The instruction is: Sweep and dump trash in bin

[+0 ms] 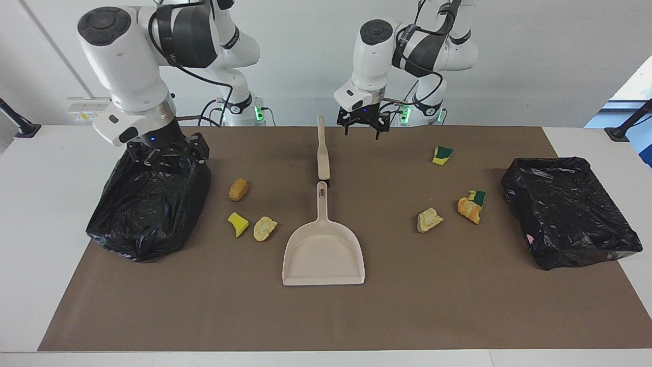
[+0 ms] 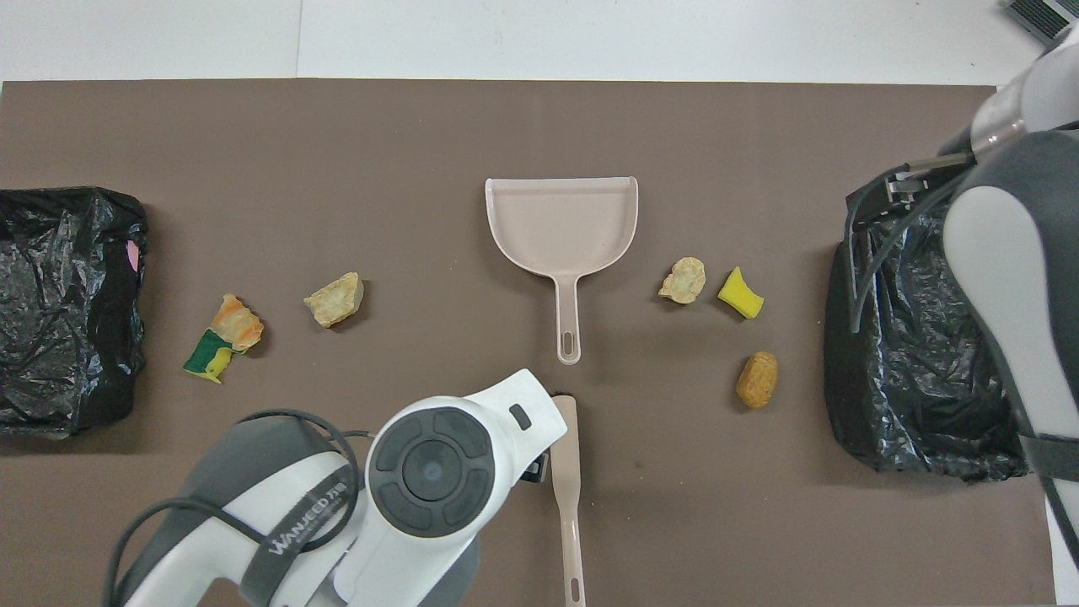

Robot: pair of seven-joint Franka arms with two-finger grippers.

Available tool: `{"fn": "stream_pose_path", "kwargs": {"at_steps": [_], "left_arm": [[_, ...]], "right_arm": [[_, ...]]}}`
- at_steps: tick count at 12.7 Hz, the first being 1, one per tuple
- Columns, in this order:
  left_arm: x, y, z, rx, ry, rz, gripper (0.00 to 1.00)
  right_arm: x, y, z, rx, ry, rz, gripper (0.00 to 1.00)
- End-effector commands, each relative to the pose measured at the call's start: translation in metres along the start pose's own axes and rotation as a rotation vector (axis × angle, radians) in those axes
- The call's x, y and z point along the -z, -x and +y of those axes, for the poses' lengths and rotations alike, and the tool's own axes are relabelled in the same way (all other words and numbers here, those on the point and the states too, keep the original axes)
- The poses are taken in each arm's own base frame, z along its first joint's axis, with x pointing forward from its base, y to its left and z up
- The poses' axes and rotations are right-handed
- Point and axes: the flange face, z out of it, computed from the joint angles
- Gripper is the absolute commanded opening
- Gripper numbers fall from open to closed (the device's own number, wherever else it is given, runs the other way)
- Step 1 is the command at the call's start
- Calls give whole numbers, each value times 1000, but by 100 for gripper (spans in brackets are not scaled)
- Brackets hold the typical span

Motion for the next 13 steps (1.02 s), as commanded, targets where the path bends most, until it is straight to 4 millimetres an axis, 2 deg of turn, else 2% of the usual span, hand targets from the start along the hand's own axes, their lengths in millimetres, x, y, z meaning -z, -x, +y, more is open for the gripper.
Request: {"fn": "stream_pose_path", "kwargs": {"at_steps": [1,2,4,7,9,10,12,13], "left_arm": [[-32,18,26,26,11,11,100],[-41,25,34,25,12,16,100],[-53,31,46,29,24,6,100],[-69,45,72,30,43,-11,100],[-73,52,84,60,61,-1,100],[-80,60,96,79,71,-15,100],[-93,66,101,89,78,-26,100],[-97,70,104,88,75,-33,100]], "right_arm": [[-18,-32,-28,-16,13,6,100],[-21,-36,-39,-51,7,3,100],[-28,-30,-95,-65,-38,-30,100],[-49,-20,-147,-118,-119,-95,100],[-58,-12,-198,-123,-143,-104,100],[-65,-11,-203,-134,-159,-114,100],[-88,-9,-213,-139,-191,-149,100],[-98,-4,-224,-127,-185,-165,100]]}}
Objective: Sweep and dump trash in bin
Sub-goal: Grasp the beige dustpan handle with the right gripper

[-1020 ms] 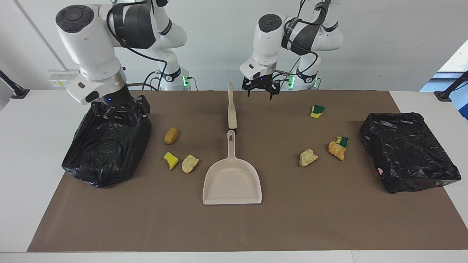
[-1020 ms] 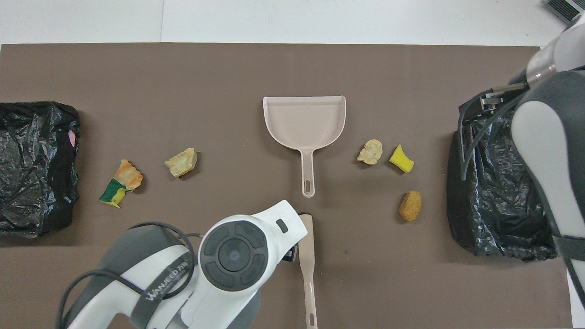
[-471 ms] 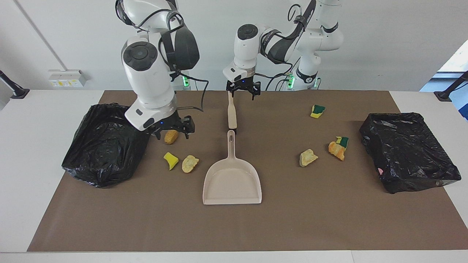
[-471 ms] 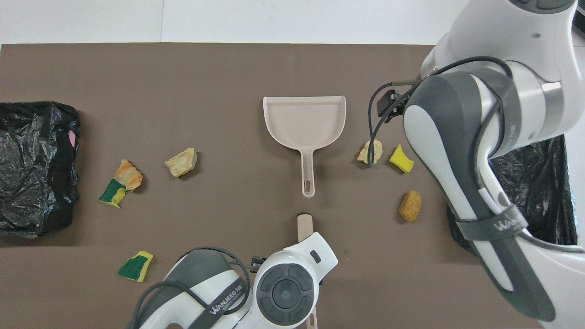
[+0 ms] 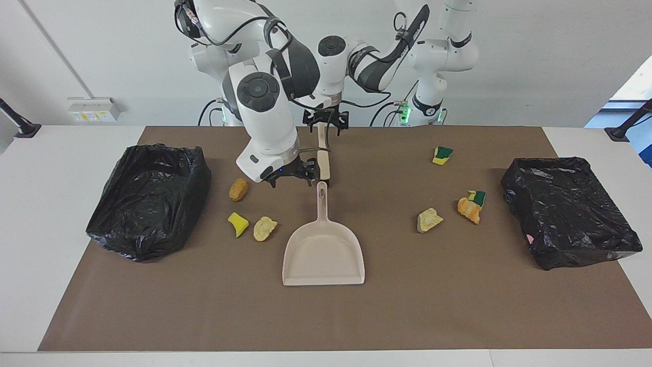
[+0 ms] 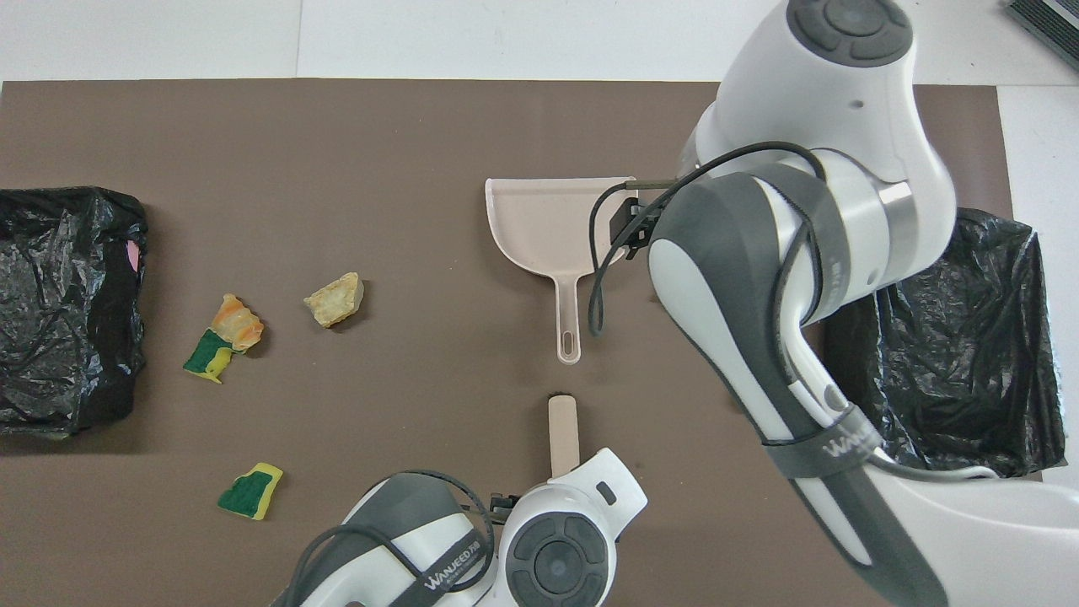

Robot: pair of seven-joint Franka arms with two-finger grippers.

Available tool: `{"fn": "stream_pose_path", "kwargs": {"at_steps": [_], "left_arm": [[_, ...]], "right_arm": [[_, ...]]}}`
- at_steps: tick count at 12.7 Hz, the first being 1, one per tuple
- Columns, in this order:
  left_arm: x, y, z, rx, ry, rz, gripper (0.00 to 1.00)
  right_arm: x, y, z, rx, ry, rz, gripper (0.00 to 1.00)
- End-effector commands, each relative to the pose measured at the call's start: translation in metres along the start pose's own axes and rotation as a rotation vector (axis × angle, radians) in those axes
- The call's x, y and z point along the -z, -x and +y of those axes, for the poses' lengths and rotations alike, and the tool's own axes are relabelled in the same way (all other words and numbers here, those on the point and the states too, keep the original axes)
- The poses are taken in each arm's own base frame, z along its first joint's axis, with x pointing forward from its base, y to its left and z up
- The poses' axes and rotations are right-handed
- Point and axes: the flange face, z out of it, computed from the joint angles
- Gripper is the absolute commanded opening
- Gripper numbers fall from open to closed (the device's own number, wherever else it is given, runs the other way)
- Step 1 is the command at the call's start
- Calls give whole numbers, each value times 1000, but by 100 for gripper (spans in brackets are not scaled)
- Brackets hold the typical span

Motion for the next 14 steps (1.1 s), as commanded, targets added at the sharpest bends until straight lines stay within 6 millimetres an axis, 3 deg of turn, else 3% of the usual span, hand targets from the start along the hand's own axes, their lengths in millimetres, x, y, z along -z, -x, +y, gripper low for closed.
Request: {"fn": "stream_pose_path", "kwargs": {"at_steps": [1,4,7,10,11,14], "left_arm": [[-21,17,5,19,-1,-17,100],[-34,15,6,40,0,-51,100],[-40,20,5,34,-15,-66,100],[-42,22,8,82,-15,-67,89],[-44,22,7,84,-15,-72,78],[-54,23,8,79,-20,-104,32]], "right_arm": [[-36,4,-17,1,-15,-40,100],[-79,5,-43,32,12,-84,100],[-116,8,-40,23,20,-99,100],[-142,14,-46,17,27,-101,100],[-149,19,-50,15,28,-97,100],[-150,22,-49,8,29,-93,100]]}}
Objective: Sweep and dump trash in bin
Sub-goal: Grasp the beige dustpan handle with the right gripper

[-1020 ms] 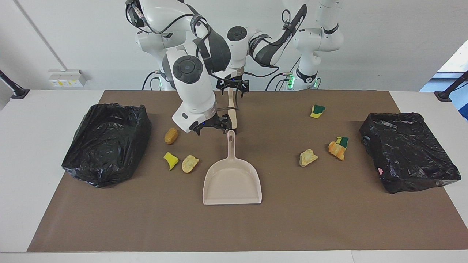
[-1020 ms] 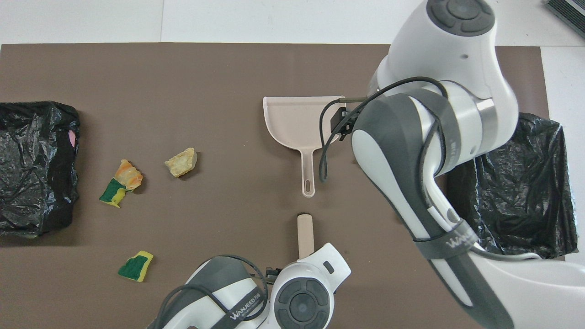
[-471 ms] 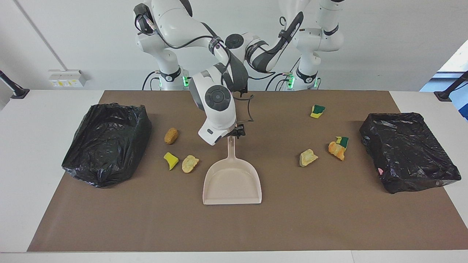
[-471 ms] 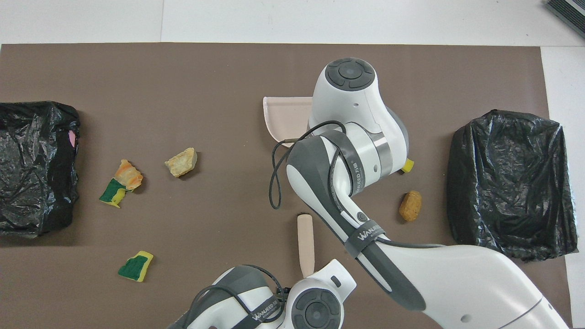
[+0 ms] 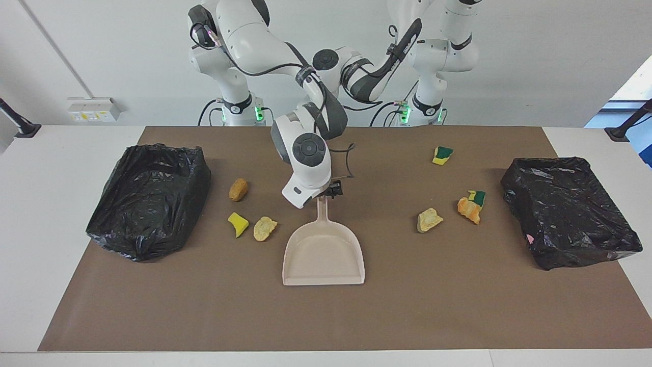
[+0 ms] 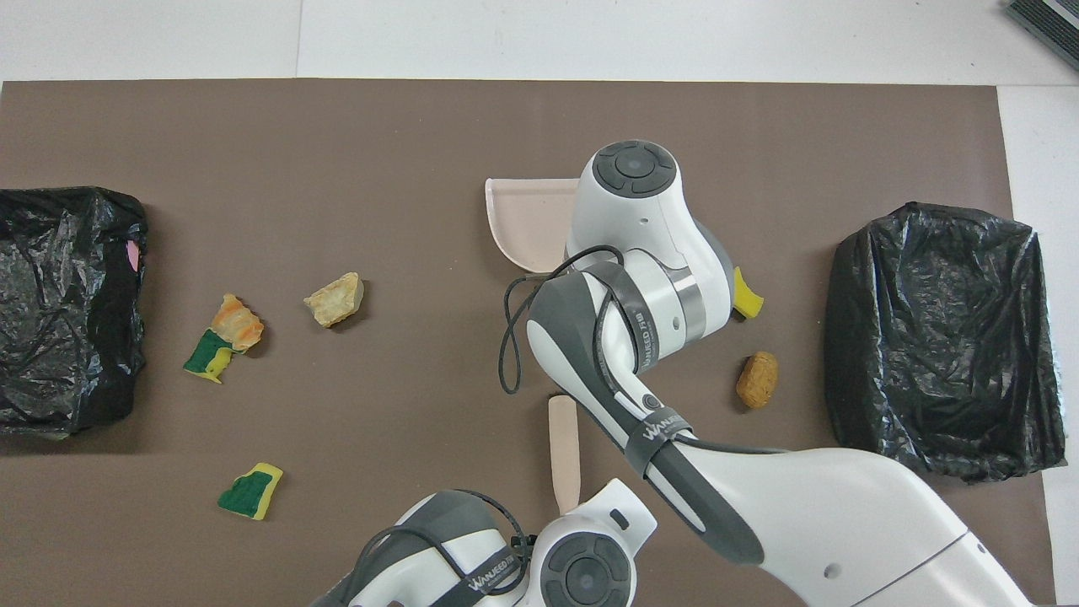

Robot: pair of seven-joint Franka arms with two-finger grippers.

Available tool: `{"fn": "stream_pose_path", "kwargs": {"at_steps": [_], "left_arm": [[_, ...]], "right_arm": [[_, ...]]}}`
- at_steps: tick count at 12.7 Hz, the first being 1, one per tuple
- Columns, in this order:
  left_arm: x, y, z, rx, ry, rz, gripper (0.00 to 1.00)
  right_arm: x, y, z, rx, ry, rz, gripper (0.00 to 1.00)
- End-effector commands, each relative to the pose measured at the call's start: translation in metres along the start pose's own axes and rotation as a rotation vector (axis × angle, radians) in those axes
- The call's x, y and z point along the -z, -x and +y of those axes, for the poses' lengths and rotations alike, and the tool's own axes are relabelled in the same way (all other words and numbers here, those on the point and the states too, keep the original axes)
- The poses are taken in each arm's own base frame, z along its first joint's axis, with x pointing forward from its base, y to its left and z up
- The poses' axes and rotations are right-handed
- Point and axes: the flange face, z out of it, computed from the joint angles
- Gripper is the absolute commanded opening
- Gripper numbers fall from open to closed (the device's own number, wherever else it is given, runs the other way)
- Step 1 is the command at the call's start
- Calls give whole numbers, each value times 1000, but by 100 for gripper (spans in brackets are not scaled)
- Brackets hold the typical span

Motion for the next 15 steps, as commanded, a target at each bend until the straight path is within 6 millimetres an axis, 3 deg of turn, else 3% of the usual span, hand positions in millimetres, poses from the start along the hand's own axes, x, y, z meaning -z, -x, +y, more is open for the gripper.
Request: {"fn": "stream_pose_path", "kwargs": {"at_steps": [1,2,3,4,5,8,11,13,15], "left_arm": [[-9,5,1,12,-8,-17,11],[-8,4,1,12,-9,-18,0],[-7,3,-1,14,-14,-21,0],[-4,0,-3,15,-18,-23,0],[-3,-2,-5,19,-19,-20,0],[9,11,-20,-17,-138,-37,0],[34,29,-54,-101,-306,-85,0],[34,21,-74,-62,-324,-88,0],[47,13,-93,-8,-325,-69,0]], "right_arm": [[4,8,4,-29,-22,6,91],[4,8,3,-27,-23,7,73],[5,8,3,-27,-24,8,52],[5,8,3,-13,-23,10,21],[5,7,4,-27,-26,13,0],[5,3,5,-38,-30,18,0],[24,1,10,-14,-9,21,0],[37,4,12,-1,2,37,0],[63,10,17,28,8,82,0]]}}
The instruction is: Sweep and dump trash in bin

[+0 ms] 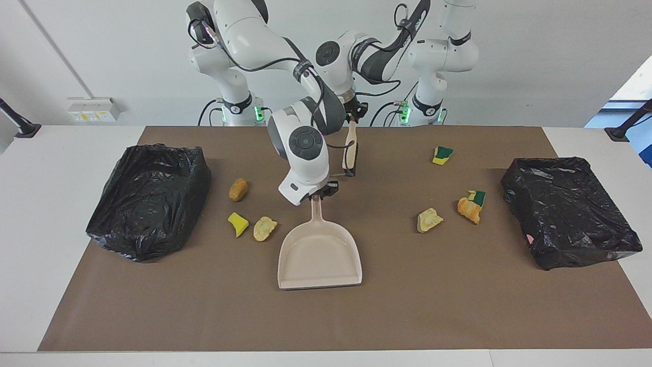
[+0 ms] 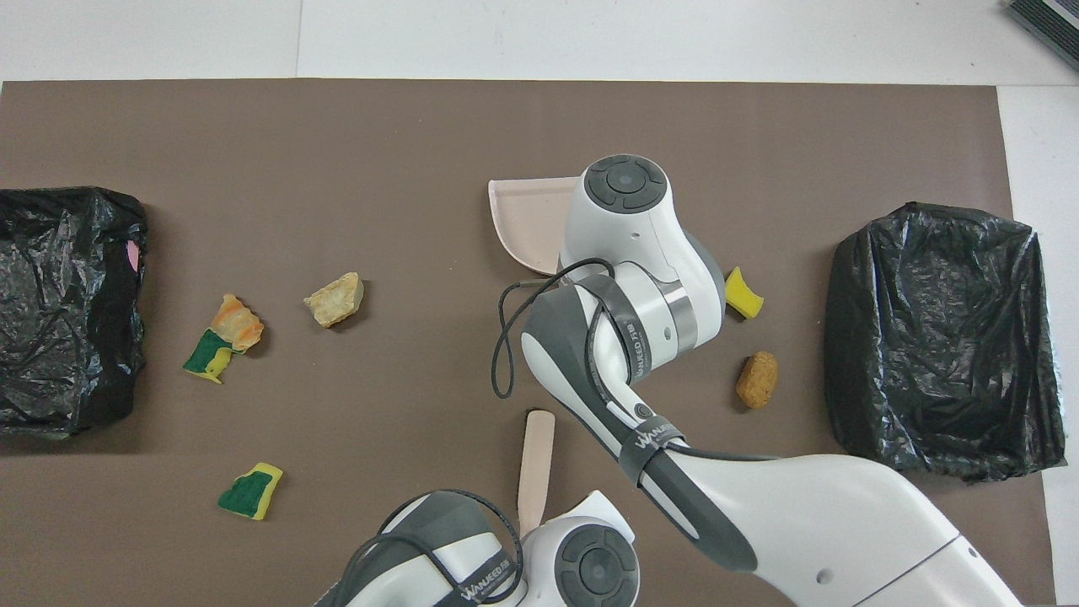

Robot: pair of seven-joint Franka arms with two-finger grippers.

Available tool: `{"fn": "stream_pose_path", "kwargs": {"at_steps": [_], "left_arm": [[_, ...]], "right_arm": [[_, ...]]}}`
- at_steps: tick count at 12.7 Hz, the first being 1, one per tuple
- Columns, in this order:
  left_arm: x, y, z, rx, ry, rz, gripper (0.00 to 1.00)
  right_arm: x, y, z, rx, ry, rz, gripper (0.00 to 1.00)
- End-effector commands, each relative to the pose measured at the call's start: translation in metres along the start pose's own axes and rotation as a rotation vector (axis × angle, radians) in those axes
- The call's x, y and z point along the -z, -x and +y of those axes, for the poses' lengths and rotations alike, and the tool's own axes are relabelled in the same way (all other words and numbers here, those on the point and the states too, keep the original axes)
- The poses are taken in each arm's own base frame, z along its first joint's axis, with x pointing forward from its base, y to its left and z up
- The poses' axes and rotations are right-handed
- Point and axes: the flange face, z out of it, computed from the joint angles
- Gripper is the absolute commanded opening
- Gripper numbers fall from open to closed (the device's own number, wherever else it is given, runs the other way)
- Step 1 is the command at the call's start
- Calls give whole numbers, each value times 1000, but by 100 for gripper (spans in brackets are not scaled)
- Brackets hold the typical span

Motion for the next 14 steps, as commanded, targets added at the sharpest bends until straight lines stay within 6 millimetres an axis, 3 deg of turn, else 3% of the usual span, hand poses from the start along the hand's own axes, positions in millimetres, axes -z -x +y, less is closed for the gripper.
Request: {"fn": "stream_pose_path", "kwargs": {"at_steps": [1,6,8,10,12,14], "left_arm": [[-6,-4,-33,50,-24,8,0],[6,-64,-128,206,-65,39,0],[7,-79,-164,261,-87,47,0],[14,-103,-200,279,-55,64,0],[6,-127,-249,304,-47,63,0],[-1,-144,-282,335,-57,100,0]], "right_arm": [[47,12,16,49,21,57,0],[111,46,59,254,95,27,0],[124,62,66,330,109,-19,0],[123,76,70,415,117,-104,0],[121,74,68,468,110,-85,0],[115,70,87,639,98,-92,0]]}}
